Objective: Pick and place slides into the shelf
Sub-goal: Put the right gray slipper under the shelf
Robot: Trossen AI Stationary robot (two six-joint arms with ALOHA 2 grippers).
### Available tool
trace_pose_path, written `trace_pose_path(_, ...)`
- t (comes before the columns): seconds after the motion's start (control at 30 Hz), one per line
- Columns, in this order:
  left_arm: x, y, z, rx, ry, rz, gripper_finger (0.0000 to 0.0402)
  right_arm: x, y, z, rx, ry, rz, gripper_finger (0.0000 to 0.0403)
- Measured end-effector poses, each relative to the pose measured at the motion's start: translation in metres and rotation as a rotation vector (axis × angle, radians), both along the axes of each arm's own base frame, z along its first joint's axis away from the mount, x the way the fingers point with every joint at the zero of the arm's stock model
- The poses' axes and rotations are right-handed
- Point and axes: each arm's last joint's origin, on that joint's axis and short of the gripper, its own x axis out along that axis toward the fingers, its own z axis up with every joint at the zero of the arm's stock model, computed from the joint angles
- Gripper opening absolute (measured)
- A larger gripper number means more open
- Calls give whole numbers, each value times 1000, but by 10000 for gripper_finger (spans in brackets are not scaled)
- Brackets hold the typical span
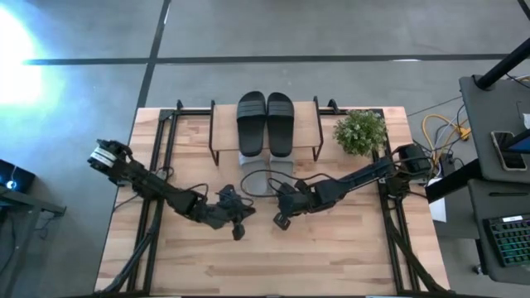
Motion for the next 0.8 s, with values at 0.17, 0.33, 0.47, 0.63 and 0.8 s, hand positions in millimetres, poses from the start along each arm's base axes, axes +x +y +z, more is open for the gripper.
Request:
trace_pose_path(0.17,0,0,1,-4,-6,0,10,-6,-4,-10,9,32,-35,9)
trace_pose_path(0.33,0,-1,1,-5,-7,-3,10,-10,-8,-18,1,57,-42,9)
trace_pose_path(0.47,0,-2,1,-32,-10,3,10,-9,-18,-19,-30,65,-19,9)
trace_pose_path(0.63,0,-2,1,-51,-12,10,10,-5,-42,-19,-59,70,-37,9)
trace_pose_path(0.8,-1,-2,1,-52,-12,9,10,-2,-64,-19,-80,68,-63,9)
